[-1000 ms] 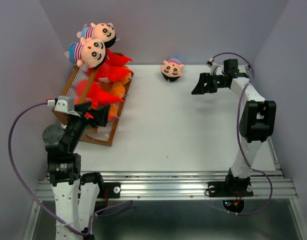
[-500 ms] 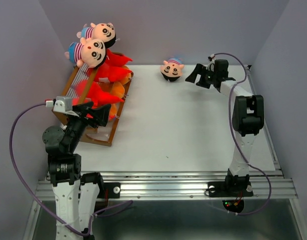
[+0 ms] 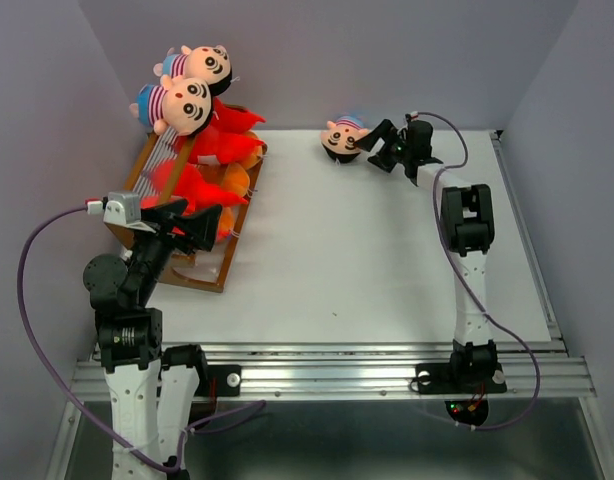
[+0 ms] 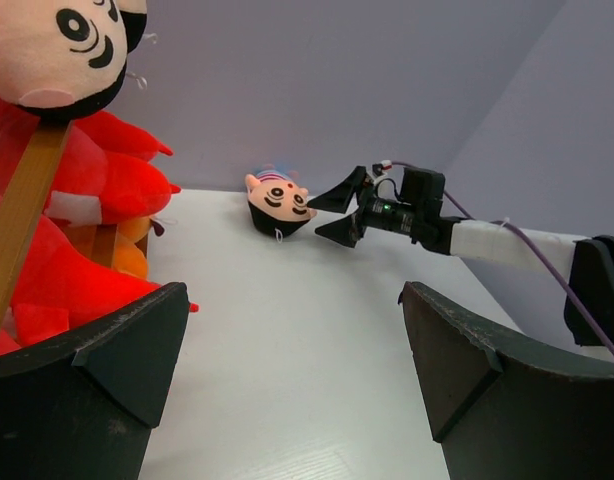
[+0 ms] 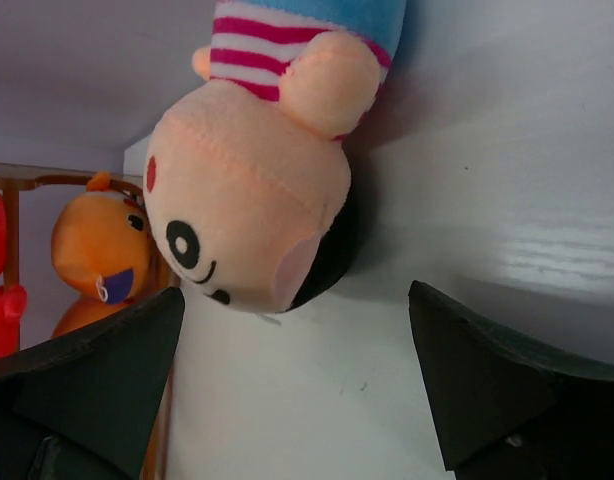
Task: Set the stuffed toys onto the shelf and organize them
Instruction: Grab a stuffed toy with the right arm
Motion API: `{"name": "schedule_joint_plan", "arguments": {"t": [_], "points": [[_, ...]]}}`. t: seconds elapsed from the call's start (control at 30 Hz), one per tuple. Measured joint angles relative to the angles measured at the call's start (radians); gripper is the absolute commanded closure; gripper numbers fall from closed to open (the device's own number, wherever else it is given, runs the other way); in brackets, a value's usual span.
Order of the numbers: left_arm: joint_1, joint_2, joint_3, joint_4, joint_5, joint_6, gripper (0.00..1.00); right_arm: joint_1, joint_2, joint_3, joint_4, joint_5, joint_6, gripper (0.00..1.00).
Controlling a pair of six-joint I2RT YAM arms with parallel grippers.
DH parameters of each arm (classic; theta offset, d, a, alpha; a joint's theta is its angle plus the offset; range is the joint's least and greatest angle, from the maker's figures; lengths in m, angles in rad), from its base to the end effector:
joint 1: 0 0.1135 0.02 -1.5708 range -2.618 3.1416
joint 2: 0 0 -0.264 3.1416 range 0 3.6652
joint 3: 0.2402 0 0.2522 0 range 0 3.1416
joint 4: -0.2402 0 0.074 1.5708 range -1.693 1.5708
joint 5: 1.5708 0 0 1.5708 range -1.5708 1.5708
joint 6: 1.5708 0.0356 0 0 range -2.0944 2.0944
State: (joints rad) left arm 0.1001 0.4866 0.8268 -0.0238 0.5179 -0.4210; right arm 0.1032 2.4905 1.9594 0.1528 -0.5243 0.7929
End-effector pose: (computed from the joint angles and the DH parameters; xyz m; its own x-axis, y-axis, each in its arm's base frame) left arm 0.0985 -0.0078 0.4079 0.1267 -0.3441 -0.9303 0.4745 0.8446 -0.2478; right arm 0.5641 0.0763 0.1625 -0.6510 0.5526 -0.5204 -0.1256 0.5978 0.7918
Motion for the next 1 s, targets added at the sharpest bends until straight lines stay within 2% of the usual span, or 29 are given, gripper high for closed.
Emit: {"name": "schedule_joint_plan", "arguments": {"t": [0.17,0.23,0.37,0.4,0.43,0.47,0.57,0.6,0.67,0.83,1.0], "points": [[0.000,0.000,0.000,0.032,0.005,-0.016,0.01,0.003,0.104,0.047,0.115,-0.007,0.097,0.07],[0.000,0.000,0.000,0.050,0.008,-0.027,0.01,0.004,0.126,0.061,0.163,-0.010,0.123,0.15],[0.000,0.000,0.000,0.082,0.013,-0.050,0.01,0.008,0.162,0.076,0.247,-0.017,0.172,0.37],[0.000,0.000,0.000,0.088,0.013,-0.057,0.01,0.010,0.175,0.079,0.280,-0.025,0.189,0.49],[0.000,0.000,0.000,0.091,0.013,-0.062,0.01,0.010,0.183,0.079,0.296,-0.027,0.202,0.55],[0.000,0.000,0.000,0.093,0.014,-0.067,0.01,0.010,0.195,0.079,0.322,-0.036,0.219,0.66],[0.000,0.000,-0.001,0.097,0.021,-0.079,0.01,0.010,0.212,0.079,0.360,-0.056,0.245,0.80],[0.000,0.000,-0.002,0.100,0.022,-0.082,0.01,0.010,0.214,0.079,0.369,-0.060,0.253,0.90],[0.000,0.000,-0.005,0.103,0.024,-0.086,0.01,0.010,0.216,0.076,0.395,-0.087,0.275,0.99],[0.000,0.002,-0.017,0.101,0.032,-0.087,0.02,0.007,0.206,0.006,0.528,-0.155,0.352,0.99],[0.000,0.002,-0.034,0.100,0.055,-0.073,0.02,-0.014,0.073,-0.221,0.608,-0.279,0.375,0.99]]}}
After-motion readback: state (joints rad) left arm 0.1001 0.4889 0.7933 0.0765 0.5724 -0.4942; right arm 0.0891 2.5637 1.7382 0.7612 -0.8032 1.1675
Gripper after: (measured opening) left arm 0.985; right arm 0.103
